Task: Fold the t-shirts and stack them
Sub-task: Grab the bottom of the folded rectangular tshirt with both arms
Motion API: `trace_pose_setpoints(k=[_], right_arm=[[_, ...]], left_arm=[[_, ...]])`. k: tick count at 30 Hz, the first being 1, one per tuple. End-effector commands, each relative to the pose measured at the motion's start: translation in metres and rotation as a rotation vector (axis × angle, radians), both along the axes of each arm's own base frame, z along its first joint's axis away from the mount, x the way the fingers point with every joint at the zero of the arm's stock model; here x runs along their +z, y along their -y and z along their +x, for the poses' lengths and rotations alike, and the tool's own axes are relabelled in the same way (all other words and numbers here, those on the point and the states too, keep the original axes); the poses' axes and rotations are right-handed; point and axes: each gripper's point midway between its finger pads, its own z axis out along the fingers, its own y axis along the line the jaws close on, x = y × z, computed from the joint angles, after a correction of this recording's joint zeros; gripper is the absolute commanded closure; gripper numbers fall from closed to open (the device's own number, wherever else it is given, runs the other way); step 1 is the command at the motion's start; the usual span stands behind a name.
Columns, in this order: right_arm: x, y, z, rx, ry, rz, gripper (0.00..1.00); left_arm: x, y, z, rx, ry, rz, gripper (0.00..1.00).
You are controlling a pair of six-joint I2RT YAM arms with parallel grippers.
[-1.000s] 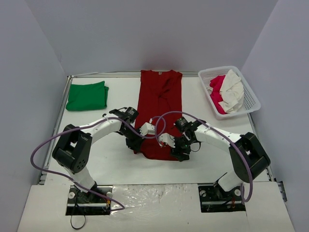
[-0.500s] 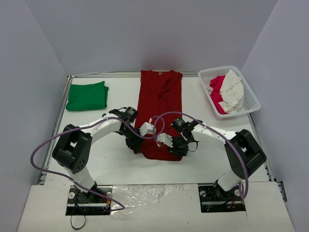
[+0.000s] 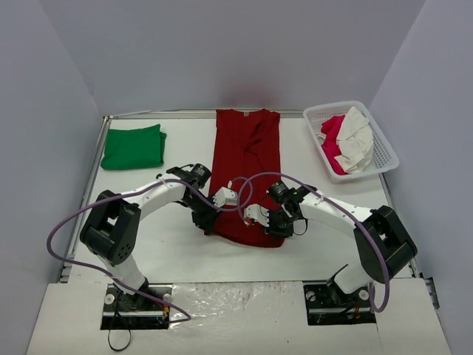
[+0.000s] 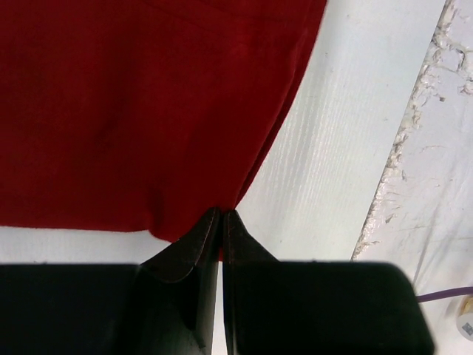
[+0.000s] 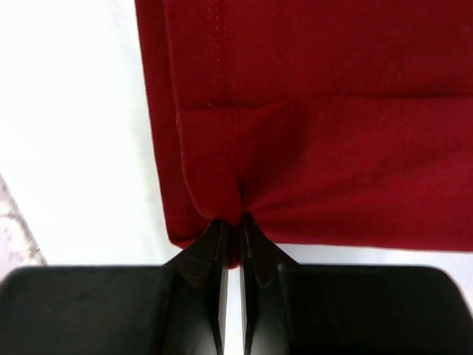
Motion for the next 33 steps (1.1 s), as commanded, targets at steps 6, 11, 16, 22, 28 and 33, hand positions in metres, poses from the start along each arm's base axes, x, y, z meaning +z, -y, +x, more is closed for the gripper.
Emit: trace_pose_setpoints(k=[6, 11, 16, 22, 28, 33], right_arm=[[0.049, 0.022, -0.015, -0.061, -0.04, 0.009, 1.0], [0.079, 0.028, -0.013, -0.07, -0.034, -0.002, 1.0], [0.095, 0.024, -0.012, -0.073, -0.034, 0.032, 1.0], [0.11, 0.021, -0.019, -0.055, -0.079, 0.057, 1.0], [0.134, 0.022, -0.039, 0.0, -0.176, 0.064, 1.0], [0.146, 0.018, -0.041, -0.009, -0.185, 0.094, 1.0]], left_arm=[[0.039, -0.004, -0.013, -0.082, 0.037, -0.055, 0.98], [0.064, -0.015, -0.043, -0.172, -0.033, -0.068, 0.98], [0.085, -0.016, -0.053, -0.224, -0.033, -0.072, 0.98], [0.099, -0.018, -0.071, -0.275, -0.048, -0.061, 0.98], [0.111, -0.016, -0.092, -0.348, -0.065, -0.054, 0.98], [0.126, -0.013, -0.109, -0.394, -0.072, -0.081, 0.98]])
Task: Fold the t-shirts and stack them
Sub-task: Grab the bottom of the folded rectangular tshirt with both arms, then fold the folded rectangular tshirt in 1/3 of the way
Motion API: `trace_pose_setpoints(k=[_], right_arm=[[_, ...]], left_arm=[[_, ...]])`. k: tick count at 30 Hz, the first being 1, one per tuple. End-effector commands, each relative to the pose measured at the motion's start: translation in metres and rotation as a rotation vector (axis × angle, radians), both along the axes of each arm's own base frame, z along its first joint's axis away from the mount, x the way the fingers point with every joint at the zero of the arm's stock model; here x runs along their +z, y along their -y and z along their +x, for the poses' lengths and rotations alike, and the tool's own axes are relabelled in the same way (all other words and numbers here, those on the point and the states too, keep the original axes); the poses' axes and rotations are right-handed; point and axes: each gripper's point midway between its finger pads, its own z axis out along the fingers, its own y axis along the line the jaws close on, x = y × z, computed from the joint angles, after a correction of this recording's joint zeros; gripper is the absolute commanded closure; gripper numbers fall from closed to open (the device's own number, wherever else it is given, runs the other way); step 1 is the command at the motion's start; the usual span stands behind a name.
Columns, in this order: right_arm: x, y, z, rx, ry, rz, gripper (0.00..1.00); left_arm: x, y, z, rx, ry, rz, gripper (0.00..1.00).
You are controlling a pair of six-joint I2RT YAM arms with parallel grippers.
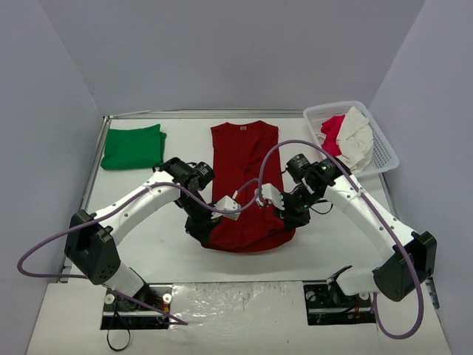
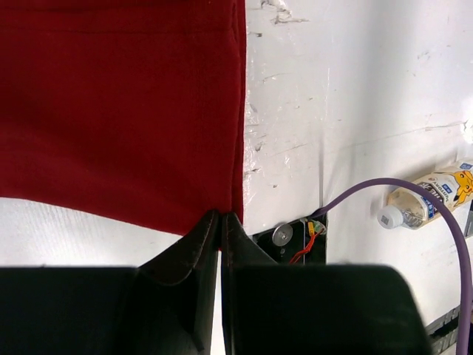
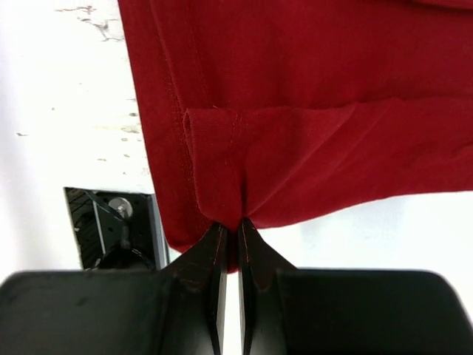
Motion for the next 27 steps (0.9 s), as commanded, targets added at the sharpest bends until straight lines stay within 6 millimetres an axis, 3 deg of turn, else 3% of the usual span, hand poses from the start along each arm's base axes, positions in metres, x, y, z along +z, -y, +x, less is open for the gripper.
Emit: trace_pose_setpoints(k=[1, 8, 15, 27], right_arm=[[0.005, 0.008, -0.02, -0.038, -0.107, -0.027, 1.0], [0.007, 0.005, -0.008, -0.042, -0.095, -0.001, 1.0], [0.002, 0.006, 0.012, -0.06, -0.07, -0.007, 1.0], [0.007, 0.006, 0.072, -0.102, 0.035, -0.022, 1.0]], left_arm=[[0.032, -0.005, -0.03, -0.096, -0.008, -0.063, 0.98], [0.017, -0.006, -0.008, -0.013, 0.082, -0.02, 0.98], [0.018, -0.004, 0.027, 0.06, 0.12, -0.007, 0.98], [0.031, 0.002, 0.092, 0.12, 0.193, 0.016, 0.98]])
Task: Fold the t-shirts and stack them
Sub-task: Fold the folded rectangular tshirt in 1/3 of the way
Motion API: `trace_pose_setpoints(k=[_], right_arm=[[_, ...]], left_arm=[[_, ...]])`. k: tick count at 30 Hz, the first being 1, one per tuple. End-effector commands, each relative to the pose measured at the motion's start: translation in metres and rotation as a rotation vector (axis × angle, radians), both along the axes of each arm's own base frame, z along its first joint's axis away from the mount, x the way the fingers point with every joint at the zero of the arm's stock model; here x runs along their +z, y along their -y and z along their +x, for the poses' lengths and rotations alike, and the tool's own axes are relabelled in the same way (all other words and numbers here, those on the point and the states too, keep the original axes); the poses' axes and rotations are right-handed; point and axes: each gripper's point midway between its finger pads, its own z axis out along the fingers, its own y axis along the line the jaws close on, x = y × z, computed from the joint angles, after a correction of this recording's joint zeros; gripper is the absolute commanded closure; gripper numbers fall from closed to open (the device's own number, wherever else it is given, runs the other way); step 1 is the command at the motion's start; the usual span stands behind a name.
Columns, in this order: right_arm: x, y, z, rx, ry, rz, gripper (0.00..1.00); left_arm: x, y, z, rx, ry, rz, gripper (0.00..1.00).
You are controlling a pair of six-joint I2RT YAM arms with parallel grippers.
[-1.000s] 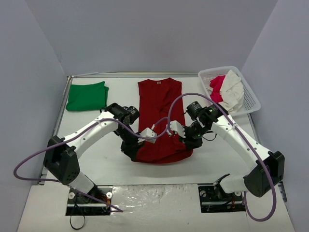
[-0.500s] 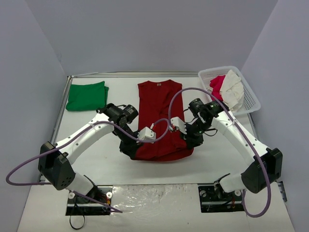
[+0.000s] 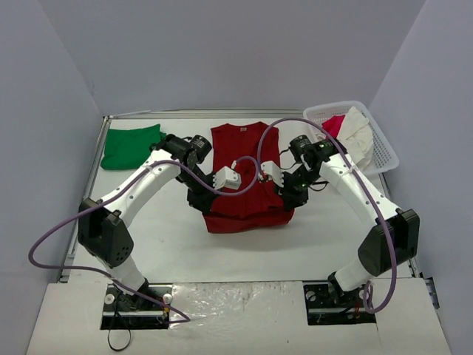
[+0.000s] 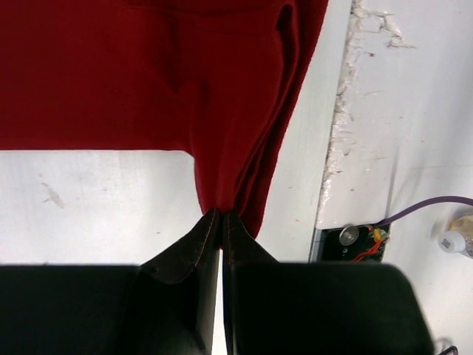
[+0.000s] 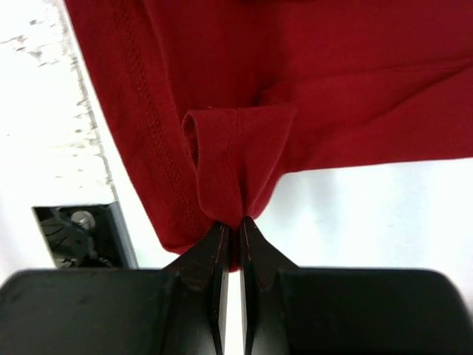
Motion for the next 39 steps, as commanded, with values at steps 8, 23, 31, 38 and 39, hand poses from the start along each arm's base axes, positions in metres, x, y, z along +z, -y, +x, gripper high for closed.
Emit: trace_pose_setpoints(k=[8, 23, 31, 38, 39], right_arm=[[0.007, 0.003, 0.067, -0.041, 0.112, -0.025, 1.0], [-0.013, 0.004, 0.139, -0.085, 0.123, -0.025, 1.0], [-0.027, 0.012, 0.175, -0.11, 0.124, -0.013, 1.0], [-0.051, 0.01, 0.195, -0.118, 0.095, 0.014, 1.0], [-0.054, 0.009, 0.197, -0.121, 0.09, 0.016, 1.0]], left_arm=[[0.019, 0.0, 0.06, 0.059, 0.091, 0.013, 0.98], [0.013, 0.004, 0.138, 0.097, 0.168, 0.042, 0.98], [-0.004, 0.015, 0.17, 0.084, 0.172, 0.052, 0.97], [-0.032, 0.012, 0.184, 0.09, 0.149, 0.071, 0.98], [-0.033, 0.012, 0.186, 0.092, 0.152, 0.074, 0.98]])
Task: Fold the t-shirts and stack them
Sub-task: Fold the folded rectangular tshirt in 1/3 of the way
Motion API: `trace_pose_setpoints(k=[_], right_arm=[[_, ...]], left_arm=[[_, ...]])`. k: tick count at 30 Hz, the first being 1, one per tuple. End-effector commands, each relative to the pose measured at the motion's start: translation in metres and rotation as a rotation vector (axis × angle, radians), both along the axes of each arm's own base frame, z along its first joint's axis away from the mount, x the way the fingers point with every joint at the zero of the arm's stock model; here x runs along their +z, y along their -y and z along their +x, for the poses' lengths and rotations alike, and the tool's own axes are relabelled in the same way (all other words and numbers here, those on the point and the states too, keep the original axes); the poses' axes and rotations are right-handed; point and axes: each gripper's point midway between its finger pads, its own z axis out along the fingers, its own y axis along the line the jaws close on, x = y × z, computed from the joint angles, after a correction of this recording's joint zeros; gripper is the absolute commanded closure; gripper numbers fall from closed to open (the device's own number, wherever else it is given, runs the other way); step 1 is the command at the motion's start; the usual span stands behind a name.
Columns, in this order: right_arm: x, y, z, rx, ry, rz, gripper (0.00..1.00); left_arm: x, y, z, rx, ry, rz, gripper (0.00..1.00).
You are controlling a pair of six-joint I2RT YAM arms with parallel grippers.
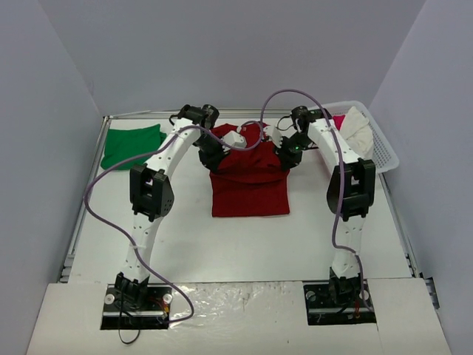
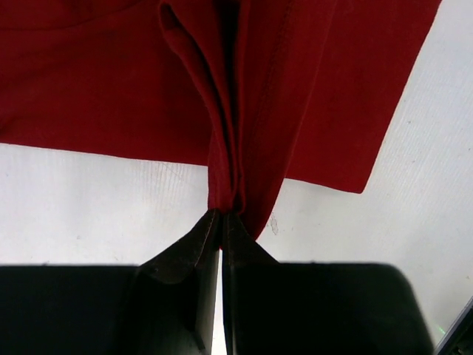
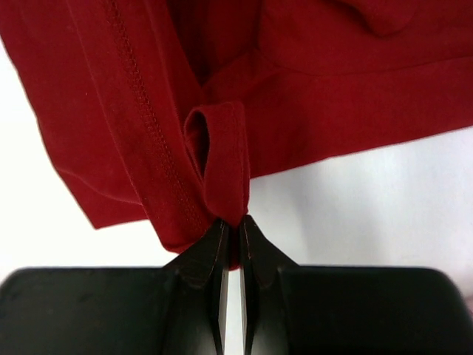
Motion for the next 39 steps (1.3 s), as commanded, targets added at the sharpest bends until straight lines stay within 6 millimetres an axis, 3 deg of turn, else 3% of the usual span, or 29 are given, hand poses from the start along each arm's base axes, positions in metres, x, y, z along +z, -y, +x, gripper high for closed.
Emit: trace_pose_setpoints(k=[1, 6, 15, 18, 21, 24, 28, 31, 33, 34, 35, 36, 37, 38, 39], right_arm=[[-0.005, -0.009, 0.007, 0.023, -0.013, 0.025, 1.0], [-0.018, -0.011, 0.016, 0.017, -0.029, 0.022, 1.0], [-0.025, -0.013, 0.027, 0.005, -0.02, 0.029, 1.0], [-0.028, -0.013, 0.036, -0.007, 0.008, 0.02, 1.0], [-0.028, -0.014, 0.055, -0.057, 0.056, 0.036, 0.78], [-0.03, -0.013, 0.072, -0.106, 0.092, 0.029, 0.66], [-0.025, -0.006, 0.092, -0.178, 0.158, -0.002, 0.6], [-0.008, -0.002, 0.104, -0.224, 0.225, -0.003, 0.58], [0.005, 0.001, 0.1, -0.255, 0.242, 0.013, 0.56], [0.012, 0.0, 0.104, -0.266, 0.272, 0.024, 0.56], [0.011, 0.002, 0.099, -0.289, 0.262, 0.024, 0.55], [0.028, 0.001, 0.101, -0.298, 0.307, 0.045, 0.54], [0.034, 0.001, 0.099, -0.315, 0.318, 0.055, 0.53], [0.047, 0.0, 0.095, -0.325, 0.332, 0.073, 0.54], [0.046, -0.001, 0.086, -0.336, 0.308, 0.077, 0.55]], left_arm=[[0.01, -0.006, -0.008, -0.033, -0.007, 0.01, 0.98], [0.001, -0.008, 0.002, -0.027, 0.011, 0.024, 0.98], [-0.012, -0.004, 0.021, -0.012, 0.058, 0.02, 0.94], [-0.017, -0.004, 0.03, 0.001, 0.082, 0.024, 0.87], [-0.02, -0.003, 0.05, 0.041, 0.132, 0.015, 0.82], [-0.01, -0.002, 0.074, 0.094, 0.2, -0.012, 0.79], [0.005, -0.01, 0.083, 0.122, 0.243, -0.003, 0.78], [0.018, -0.019, 0.07, 0.137, 0.214, -0.011, 0.77], [0.023, -0.021, 0.062, 0.147, 0.205, -0.032, 0.76], [0.039, -0.024, 0.056, 0.158, 0.225, -0.045, 0.75], [0.025, -0.028, 0.043, 0.163, 0.173, -0.033, 0.75], [0.043, -0.029, 0.04, 0.184, 0.215, -0.064, 0.75], [0.045, -0.031, 0.033, 0.193, 0.211, -0.07, 0.75], [0.03, -0.035, 0.018, 0.198, 0.159, -0.057, 0.75], [0.047, -0.035, 0.011, 0.217, 0.18, -0.094, 0.75]])
